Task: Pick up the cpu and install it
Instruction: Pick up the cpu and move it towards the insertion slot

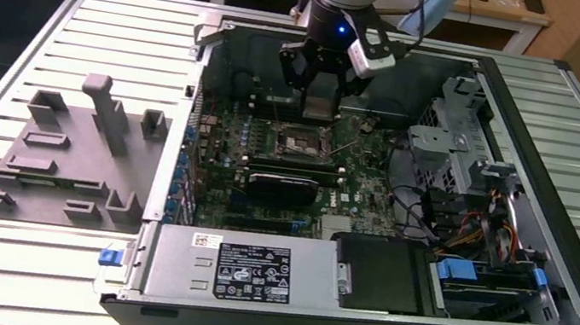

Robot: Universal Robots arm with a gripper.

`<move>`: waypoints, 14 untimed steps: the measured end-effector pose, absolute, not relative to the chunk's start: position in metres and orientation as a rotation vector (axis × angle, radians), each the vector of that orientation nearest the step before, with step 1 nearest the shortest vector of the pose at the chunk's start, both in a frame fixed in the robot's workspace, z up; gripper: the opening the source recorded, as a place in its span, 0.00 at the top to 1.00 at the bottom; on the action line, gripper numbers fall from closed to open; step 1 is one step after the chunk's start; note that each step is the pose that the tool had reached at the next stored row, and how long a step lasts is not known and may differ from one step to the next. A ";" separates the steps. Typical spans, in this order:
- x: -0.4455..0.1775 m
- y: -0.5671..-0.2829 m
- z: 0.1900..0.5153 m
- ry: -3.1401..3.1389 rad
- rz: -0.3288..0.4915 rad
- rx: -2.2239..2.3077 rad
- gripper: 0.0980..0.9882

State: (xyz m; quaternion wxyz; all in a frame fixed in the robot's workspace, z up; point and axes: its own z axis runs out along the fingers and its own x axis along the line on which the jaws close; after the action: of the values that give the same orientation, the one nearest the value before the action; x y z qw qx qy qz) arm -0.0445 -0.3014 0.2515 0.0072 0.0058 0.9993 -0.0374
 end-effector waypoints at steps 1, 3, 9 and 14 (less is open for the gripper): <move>-0.044 -0.301 0.252 3.125 -0.117 0.018 0.50; -0.044 -0.303 0.252 3.125 -0.115 0.018 0.50; -0.044 -0.309 0.251 3.126 -0.091 0.018 0.50; -0.044 -0.309 0.252 3.126 -0.091 0.018 0.50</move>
State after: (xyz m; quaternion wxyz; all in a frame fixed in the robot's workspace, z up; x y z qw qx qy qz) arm -0.0445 -0.3094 0.2515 0.0072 0.0058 0.9995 -0.0291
